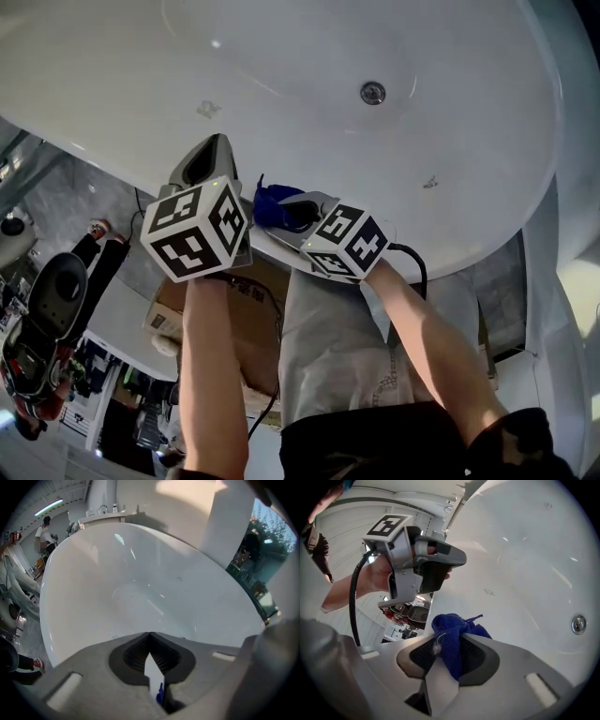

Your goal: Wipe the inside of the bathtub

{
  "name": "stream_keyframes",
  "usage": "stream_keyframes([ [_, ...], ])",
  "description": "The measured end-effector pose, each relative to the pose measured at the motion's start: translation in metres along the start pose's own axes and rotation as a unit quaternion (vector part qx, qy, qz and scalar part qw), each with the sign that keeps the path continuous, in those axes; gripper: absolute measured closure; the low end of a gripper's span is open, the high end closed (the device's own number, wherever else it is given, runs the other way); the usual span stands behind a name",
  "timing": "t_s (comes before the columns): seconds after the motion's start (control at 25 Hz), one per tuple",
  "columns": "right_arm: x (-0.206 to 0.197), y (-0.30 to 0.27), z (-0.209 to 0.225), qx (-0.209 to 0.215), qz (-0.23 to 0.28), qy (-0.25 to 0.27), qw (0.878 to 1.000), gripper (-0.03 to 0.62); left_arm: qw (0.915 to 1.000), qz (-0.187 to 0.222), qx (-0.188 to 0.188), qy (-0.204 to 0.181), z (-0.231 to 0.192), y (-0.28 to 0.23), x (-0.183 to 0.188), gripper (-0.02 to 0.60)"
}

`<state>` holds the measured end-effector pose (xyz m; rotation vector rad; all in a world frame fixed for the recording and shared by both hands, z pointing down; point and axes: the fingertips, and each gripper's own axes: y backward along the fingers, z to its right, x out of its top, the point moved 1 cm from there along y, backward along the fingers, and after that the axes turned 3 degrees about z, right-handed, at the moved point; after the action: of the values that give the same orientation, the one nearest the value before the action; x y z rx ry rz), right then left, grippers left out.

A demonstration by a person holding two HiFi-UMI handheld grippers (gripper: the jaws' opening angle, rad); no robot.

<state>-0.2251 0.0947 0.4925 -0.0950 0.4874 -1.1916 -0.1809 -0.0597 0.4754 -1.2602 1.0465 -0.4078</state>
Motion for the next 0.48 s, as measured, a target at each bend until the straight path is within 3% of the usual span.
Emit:
stream_keyframes([
  [0.32, 0.008, 0.009, -0.039, 0.045, 0.002, 0.016, 0.999, 0.467, 0.9998, -0.003, 0.002, -0.017, 0.002, -0.004, 0.01, 0.578],
  [0.48, 0.007, -0.007, -0.033, 0.059, -0.002, 0.004, 0.998, 0.467, 0.9996, -0.016, -0.001, -0.022, -0.007, -0.021, 0.001, 0.578],
])
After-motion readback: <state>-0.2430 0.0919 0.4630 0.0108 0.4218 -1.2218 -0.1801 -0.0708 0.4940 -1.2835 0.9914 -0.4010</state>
